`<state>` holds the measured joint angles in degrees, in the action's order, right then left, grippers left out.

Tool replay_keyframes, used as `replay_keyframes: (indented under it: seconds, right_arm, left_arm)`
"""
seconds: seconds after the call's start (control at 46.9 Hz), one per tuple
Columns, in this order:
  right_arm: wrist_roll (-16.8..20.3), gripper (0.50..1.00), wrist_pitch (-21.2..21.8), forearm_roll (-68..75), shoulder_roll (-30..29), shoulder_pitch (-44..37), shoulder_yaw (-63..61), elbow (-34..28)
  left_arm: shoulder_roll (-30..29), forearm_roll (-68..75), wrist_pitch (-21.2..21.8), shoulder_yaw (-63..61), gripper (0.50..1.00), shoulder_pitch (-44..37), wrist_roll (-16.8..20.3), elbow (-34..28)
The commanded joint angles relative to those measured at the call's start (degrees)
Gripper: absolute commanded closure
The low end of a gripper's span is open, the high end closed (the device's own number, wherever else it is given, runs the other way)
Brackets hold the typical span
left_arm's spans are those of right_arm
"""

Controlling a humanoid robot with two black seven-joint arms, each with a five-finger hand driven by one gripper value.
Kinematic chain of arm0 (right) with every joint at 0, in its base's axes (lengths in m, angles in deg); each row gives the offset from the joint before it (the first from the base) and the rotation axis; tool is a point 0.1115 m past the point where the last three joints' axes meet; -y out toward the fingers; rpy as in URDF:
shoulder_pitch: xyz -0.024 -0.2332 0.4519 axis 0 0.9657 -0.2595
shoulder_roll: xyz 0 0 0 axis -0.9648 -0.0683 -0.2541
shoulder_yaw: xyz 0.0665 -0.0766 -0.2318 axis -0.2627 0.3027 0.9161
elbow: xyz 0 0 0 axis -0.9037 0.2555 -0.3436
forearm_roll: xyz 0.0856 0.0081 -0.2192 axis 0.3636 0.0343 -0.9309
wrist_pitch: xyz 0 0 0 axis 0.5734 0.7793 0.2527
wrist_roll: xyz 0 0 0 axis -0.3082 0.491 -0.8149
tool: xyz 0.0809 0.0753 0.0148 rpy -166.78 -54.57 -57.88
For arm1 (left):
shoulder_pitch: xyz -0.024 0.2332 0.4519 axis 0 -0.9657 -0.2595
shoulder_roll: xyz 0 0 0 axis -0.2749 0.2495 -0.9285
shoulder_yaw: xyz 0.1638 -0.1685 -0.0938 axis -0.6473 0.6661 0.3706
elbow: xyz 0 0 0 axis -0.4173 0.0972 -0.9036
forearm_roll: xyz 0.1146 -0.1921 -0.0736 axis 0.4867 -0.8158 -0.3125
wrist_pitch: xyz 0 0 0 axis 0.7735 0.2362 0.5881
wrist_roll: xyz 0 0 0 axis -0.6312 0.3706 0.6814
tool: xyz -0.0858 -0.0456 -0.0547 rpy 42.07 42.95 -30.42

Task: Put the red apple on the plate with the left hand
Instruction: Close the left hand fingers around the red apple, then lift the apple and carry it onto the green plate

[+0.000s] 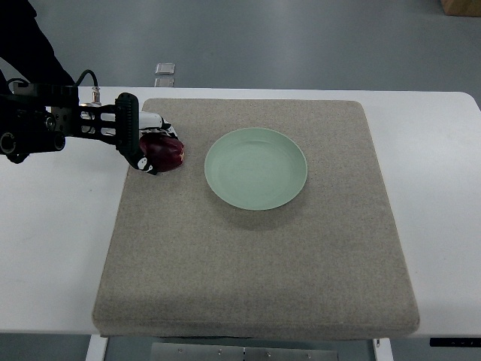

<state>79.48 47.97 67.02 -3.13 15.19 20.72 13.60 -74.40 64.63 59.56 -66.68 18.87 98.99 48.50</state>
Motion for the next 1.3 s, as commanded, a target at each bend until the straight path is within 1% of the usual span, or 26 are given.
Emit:
replay_keyframes:
  seconds: [0.0,0.064,0.256,0.512,0.683,0.747,0.896,1.11,1.28]
  right_arm:
    - [0.0,0.570,0.0,0.0,0.0,0.1,0.0,0.0]
    - [0.0,0.572,0.0,0.0,0.0,0.0,0.0,0.0]
    - [0.0,0.570,0.0,0.0,0.0,0.0,0.0,0.0]
    - [0.0,0.570,0.0,0.0,0.0,0.0,0.0,0.0]
    - [0.0,0.572,0.0,0.0,0.0,0.0,0.0,0.0]
    - [0.0,0.570,0.0,0.0,0.0,0.1,0.0,0.0]
    - [0.0,0.570,0.0,0.0,0.0,0.0,0.0,0.0]
    - [0.0,0.572,0.0,0.0,0.0,0.0,0.0,0.0]
    - [0.0,0.570,0.0,0.0,0.0,0.0,0.0,0.0]
  left_arm:
    - [-0.2,0.0,0.9,0.1,0.922,0.4,0.0,0.0]
    - [-0.4,0.0,1.3,0.4,0.937,0.9,-0.1,0.0]
    - [-0.7,0.0,1.2,1.3,0.937,3.8,-0.1,0.8]
    - [0.4,0.0,1.2,3.2,0.937,6.9,-0.2,3.0]
    - [5.4,-0.1,1.5,4.9,0.937,6.8,-0.3,2.3]
    - [8.2,-0.1,2.0,5.0,0.937,6.6,-0.3,2.1]
    - [14.0,-0.2,3.9,5.0,0.937,6.2,-2.0,1.3]
    - [17.7,-0.1,4.0,6.2,0.932,6.1,-2.5,1.2]
    - [18.2,-0.1,3.9,6.1,0.928,5.9,-2.5,1.2]
